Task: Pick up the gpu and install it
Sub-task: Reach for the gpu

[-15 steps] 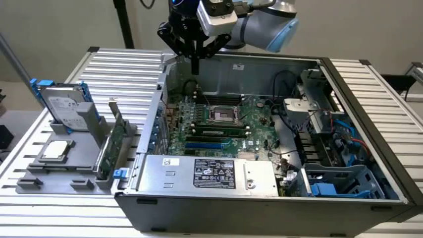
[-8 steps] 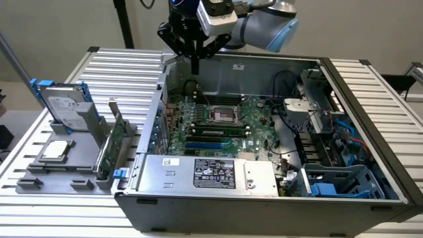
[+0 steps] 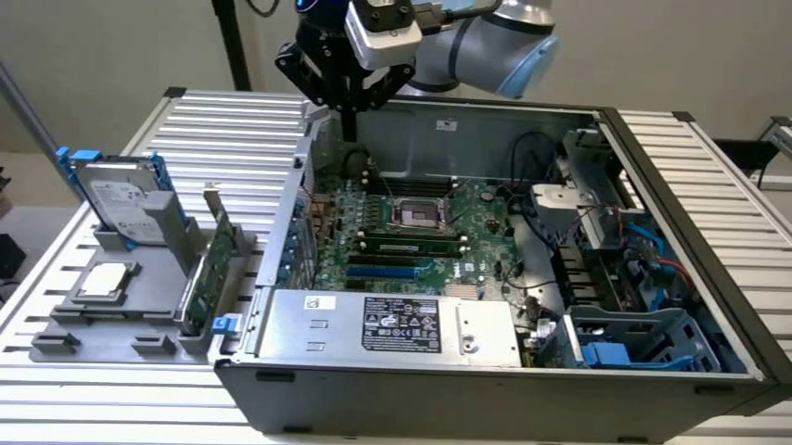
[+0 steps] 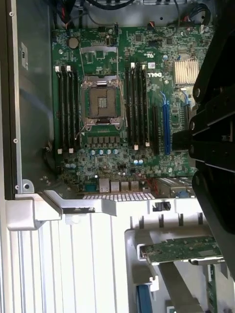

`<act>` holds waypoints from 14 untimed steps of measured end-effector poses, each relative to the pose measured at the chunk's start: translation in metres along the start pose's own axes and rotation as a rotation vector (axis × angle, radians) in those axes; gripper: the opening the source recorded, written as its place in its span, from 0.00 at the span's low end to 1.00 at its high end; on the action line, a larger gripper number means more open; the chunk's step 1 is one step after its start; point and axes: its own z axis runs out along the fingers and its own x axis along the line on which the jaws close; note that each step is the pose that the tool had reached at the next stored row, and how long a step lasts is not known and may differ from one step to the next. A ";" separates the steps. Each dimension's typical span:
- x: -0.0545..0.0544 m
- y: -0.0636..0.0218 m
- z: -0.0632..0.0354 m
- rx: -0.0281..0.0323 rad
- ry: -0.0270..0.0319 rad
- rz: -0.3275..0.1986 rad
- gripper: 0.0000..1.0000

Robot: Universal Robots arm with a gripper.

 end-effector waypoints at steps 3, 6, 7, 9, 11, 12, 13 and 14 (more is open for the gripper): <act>0.012 -0.0043 -0.0004 0.0001 0.0001 0.000 0.11; 0.025 -0.0086 -0.0007 0.0000 0.0000 0.000 0.11; 0.029 -0.0100 -0.0007 0.0000 0.0000 0.000 0.11; 0.038 -0.0128 -0.0008 0.0000 0.0000 0.000 0.11; 0.047 -0.0157 -0.0007 0.0001 0.0001 0.000 0.11; 0.052 -0.0173 -0.0006 0.0000 -0.0001 0.000 0.11; 0.056 -0.0187 -0.0005 0.0000 0.0000 0.000 0.11; 0.060 -0.0201 -0.0005 0.0000 0.0000 0.000 0.11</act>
